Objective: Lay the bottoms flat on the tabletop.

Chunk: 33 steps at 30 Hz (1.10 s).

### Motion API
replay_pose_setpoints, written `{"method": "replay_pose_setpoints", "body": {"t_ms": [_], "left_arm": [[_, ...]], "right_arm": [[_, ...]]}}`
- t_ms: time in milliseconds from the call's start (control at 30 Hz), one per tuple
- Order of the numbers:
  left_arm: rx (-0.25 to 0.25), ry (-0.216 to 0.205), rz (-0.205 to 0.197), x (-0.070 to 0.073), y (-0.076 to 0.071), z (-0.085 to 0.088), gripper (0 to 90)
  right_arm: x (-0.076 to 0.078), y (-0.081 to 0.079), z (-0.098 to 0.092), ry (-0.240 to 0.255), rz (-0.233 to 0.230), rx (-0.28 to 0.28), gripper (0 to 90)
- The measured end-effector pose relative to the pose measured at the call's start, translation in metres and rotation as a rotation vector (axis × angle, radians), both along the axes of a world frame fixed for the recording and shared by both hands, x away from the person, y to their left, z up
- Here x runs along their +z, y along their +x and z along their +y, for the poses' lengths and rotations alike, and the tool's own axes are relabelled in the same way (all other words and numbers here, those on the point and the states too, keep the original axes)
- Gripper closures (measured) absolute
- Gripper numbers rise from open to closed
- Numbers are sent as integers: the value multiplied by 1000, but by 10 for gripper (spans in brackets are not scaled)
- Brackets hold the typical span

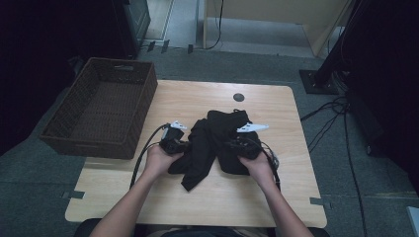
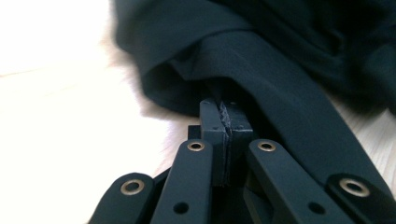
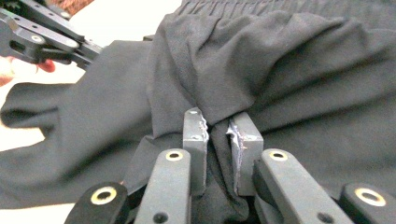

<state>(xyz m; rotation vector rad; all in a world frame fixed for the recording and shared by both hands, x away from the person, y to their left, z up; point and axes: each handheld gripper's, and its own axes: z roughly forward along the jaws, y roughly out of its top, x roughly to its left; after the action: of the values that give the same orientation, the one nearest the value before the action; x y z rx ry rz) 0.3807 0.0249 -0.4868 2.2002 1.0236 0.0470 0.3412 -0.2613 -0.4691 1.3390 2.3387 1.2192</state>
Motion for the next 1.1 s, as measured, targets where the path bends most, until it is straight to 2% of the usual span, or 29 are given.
{"method": "replay_pose_setpoints", "body": {"t_ms": [100, 133, 167, 200, 233, 300, 367, 400, 433, 467, 500, 533, 600, 667, 800, 833, 867, 900, 933, 967, 1033, 1067, 1100], "left_arm": [[23, 7, 14, -2, 3, 7, 900], [38, 2, 16, -2, 4, 10, 900], [58, 4, 22, -1, 4, 16, 900], [58, 4, 22, -1, 4, 16, 900], [67, 18, 23, -1, 4, 19, 900], [78, 33, 39, -2, 3, 25, 900], [71, -6, 75, -2, 2, 29, 889], [57, -11, 71, -1, 2, 29, 877], [57, -11, 71, -1, 2, 29, 817], [53, -16, 53, 0, 1, 29, 817], [47, -24, 36, 1, 0, 29, 739], [49, -34, 24, 2, -1, 28, 590], [60, -54, -21, 8, -3, 28, 535], [60, -60, -25, 10, -3, 27, 511], [60, -69, -47, 14, -3, 24, 458], [64, -79, -54, 15, -3, 23, 449], [62, -88, -56, 17, -3, 22, 442], [57, -101, -55, 18, -2, 21, 442], [40, -92, -64, 20, -3, 18, 433], [37, -83, -70, 21, -4, 16, 429], [28, -83, -67, 24, -6, 16, 425], [28, -83, -67, 24, -6, 16, 423], [25, -87, -69, 26, -7, 17, 423]], "right_arm": [[5, -4, -24, 63, 6, -40, 783], [3, -5, -38, 80, 15, -61, 777], [2, -5, -44, 81, 21, -74, 775], [0, -5, -49, 80, 24, -83, 767], [0, -5, -49, 80, 24, -83, 767], [-3, -4, -57, 85, 27, -123, 745], [-2, -3, -65, 69, -5, -171, 716], [-2, -3, -67, 66, -15, -182, 683], [-2, -3, -67, 66, -15, -182, 683], [-5, -2, -68, 63, -18, -184, 643], [-8, -1, -68, 60, -17, -188, 592], [-14, 2, -65, 55, -1, -185, 516], [-16, 4, -61, 60, -9, -171, 422], [-16, 4, -58, 76, -12, -168, 396], [-4, 0, -41, 116, -65, -139, 277], [0, -1, -35, 111, -70, -127, 261], [2, -3, -24, 71, -86, -113, 227], [2, -3, -24, 71, -86, -113, 227], [-3, 1, -13, 15, -81, -109, 225], [-8, 4, -9, -16, -76, -115, 227], [-17, 10, -4, -61, -59, -125, 294], [-17, 10, -4, -61, -59, -125, 294], [-21, 13, -2, -88, -66, -127, 343]]}}
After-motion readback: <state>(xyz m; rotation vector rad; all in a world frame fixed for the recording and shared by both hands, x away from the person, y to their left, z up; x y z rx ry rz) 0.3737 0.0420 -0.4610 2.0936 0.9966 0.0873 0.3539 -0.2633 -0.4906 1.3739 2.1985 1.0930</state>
